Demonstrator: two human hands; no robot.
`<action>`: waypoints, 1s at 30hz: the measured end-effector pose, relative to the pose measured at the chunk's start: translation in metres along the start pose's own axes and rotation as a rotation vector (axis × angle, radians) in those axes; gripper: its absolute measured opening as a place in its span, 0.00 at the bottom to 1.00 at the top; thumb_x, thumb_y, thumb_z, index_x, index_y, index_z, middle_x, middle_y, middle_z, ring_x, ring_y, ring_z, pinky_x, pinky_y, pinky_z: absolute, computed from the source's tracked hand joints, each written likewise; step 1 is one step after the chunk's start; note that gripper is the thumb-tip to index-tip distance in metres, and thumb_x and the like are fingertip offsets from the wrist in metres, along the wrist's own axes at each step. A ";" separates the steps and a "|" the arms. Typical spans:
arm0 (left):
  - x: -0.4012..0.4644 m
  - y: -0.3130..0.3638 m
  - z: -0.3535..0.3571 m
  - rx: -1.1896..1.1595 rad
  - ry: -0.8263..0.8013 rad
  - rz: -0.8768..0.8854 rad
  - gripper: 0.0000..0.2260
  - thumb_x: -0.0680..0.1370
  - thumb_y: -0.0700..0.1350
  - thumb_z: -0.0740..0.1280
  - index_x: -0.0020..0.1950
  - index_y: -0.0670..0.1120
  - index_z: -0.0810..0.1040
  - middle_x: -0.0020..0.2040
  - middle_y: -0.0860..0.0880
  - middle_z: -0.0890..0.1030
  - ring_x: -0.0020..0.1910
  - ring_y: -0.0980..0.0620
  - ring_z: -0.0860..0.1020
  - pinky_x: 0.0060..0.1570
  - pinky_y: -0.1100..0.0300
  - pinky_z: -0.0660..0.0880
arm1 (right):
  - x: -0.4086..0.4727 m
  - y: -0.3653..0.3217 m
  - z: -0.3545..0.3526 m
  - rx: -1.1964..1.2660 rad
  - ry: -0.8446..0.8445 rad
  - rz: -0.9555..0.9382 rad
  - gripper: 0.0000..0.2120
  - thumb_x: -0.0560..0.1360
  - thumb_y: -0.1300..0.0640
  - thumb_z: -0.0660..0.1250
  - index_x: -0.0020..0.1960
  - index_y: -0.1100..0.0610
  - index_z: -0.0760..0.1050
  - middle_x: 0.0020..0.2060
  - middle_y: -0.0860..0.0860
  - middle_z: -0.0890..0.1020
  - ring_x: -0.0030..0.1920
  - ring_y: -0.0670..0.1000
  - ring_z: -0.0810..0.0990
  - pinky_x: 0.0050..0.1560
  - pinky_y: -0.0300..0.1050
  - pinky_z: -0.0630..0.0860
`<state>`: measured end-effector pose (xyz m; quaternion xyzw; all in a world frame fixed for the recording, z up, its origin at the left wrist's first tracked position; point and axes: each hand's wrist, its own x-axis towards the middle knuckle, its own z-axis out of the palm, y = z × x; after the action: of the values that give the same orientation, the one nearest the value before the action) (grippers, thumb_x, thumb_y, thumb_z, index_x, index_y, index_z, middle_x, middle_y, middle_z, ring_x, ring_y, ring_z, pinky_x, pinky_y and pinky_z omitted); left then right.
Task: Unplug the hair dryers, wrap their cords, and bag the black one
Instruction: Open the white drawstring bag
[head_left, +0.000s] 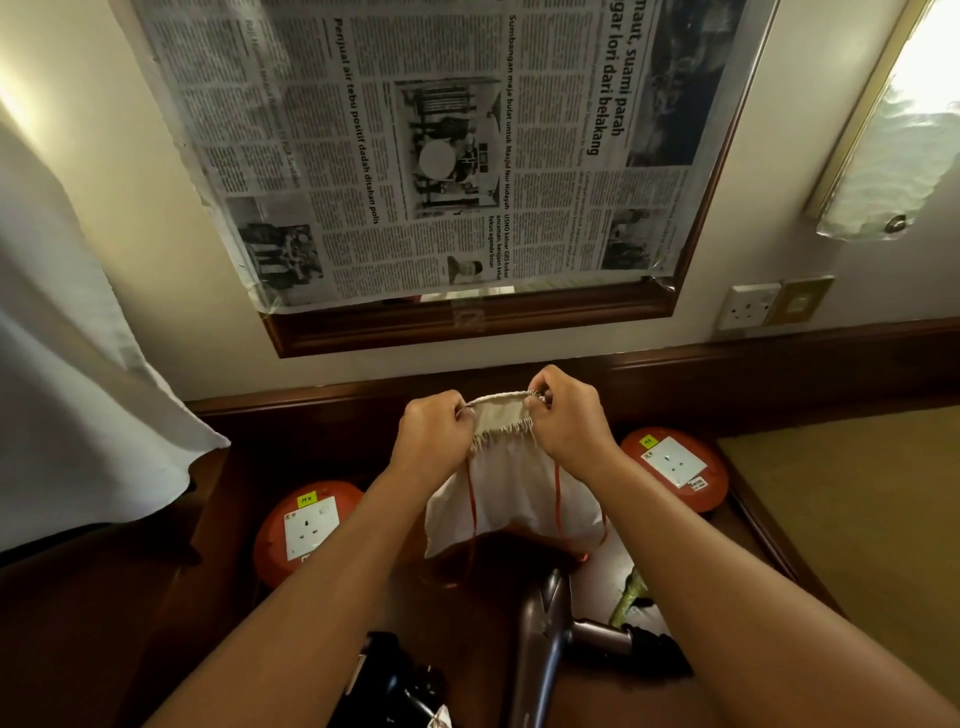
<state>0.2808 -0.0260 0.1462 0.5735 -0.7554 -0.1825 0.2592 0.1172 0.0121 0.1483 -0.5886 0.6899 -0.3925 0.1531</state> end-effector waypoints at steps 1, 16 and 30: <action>0.000 0.003 -0.001 0.064 -0.029 0.027 0.11 0.78 0.49 0.64 0.44 0.43 0.76 0.39 0.50 0.75 0.40 0.51 0.75 0.34 0.61 0.66 | 0.000 0.001 -0.002 0.004 -0.028 -0.021 0.02 0.77 0.61 0.64 0.47 0.57 0.75 0.40 0.49 0.78 0.41 0.48 0.77 0.41 0.41 0.76; -0.003 0.038 0.015 0.290 -0.047 0.291 0.11 0.82 0.45 0.57 0.43 0.44 0.74 0.39 0.48 0.76 0.38 0.48 0.75 0.33 0.59 0.63 | -0.006 0.009 -0.019 -0.001 -0.009 -0.069 0.05 0.76 0.64 0.64 0.47 0.57 0.78 0.41 0.48 0.80 0.41 0.44 0.78 0.41 0.38 0.77; 0.001 0.020 0.018 0.249 -0.064 0.179 0.12 0.81 0.48 0.60 0.47 0.41 0.79 0.42 0.47 0.79 0.39 0.51 0.76 0.36 0.59 0.71 | -0.010 0.027 -0.035 -0.011 0.083 0.034 0.06 0.74 0.66 0.63 0.41 0.58 0.75 0.35 0.50 0.78 0.37 0.49 0.77 0.34 0.42 0.74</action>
<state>0.2542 -0.0217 0.1431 0.5255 -0.8281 -0.0820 0.1771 0.0777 0.0337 0.1494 -0.5608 0.7077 -0.4102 0.1279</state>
